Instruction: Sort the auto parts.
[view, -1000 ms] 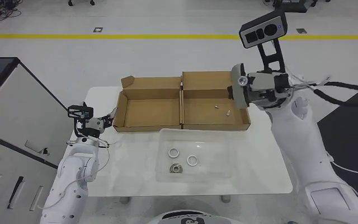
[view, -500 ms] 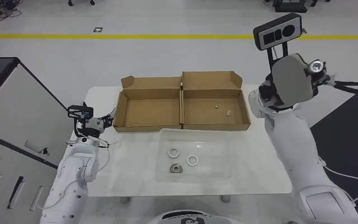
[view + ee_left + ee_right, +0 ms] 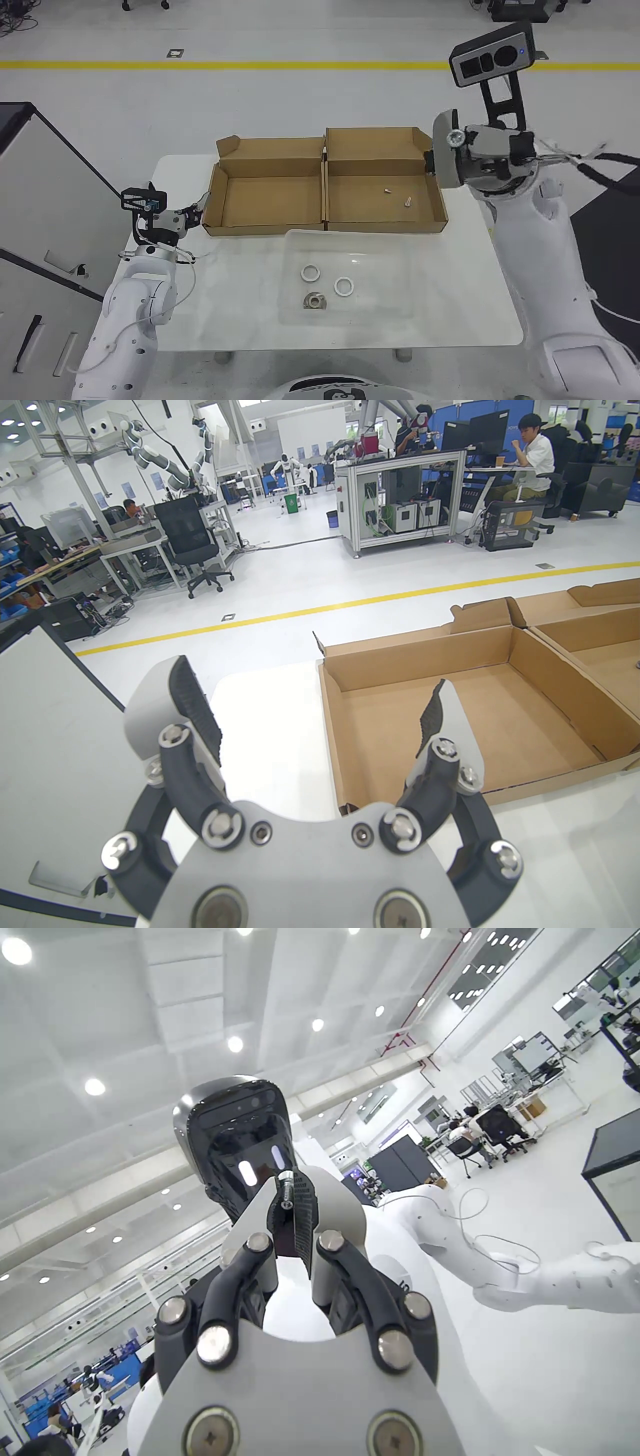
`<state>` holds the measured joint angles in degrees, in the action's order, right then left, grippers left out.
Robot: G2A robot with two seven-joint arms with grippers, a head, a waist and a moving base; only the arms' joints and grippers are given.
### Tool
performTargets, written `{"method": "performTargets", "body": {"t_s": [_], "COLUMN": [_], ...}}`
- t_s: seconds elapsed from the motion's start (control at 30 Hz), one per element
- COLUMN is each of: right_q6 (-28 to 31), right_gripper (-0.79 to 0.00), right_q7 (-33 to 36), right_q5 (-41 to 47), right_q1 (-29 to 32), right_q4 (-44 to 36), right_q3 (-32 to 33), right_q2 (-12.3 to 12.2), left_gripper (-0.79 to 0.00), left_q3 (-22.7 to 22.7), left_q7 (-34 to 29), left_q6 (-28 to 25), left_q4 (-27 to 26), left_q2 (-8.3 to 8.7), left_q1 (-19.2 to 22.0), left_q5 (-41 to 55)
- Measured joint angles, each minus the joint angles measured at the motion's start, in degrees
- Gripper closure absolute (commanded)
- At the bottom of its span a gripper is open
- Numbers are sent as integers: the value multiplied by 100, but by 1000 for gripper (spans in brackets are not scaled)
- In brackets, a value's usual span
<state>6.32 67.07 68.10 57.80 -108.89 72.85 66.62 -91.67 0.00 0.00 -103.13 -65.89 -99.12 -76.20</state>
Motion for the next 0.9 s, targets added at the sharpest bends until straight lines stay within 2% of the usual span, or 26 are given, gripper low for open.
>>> {"method": "performTargets", "body": {"t_s": [0.27,0.9], "right_q6": [-15,-28], "right_gripper": [0,0], "right_q7": [322,406], "right_q5": [552,624], "right_q1": [72,103], "right_q4": [24,43], "right_q3": [-48,-48], "right_q2": [59,93], "left_gripper": [-785,-785], "left_q3": [0,0], "left_q7": [0,0], "left_q6": [0,0], "left_q4": [0,0], "left_q2": [0,0], "left_q1": [0,0], "left_q5": [0,0]}}
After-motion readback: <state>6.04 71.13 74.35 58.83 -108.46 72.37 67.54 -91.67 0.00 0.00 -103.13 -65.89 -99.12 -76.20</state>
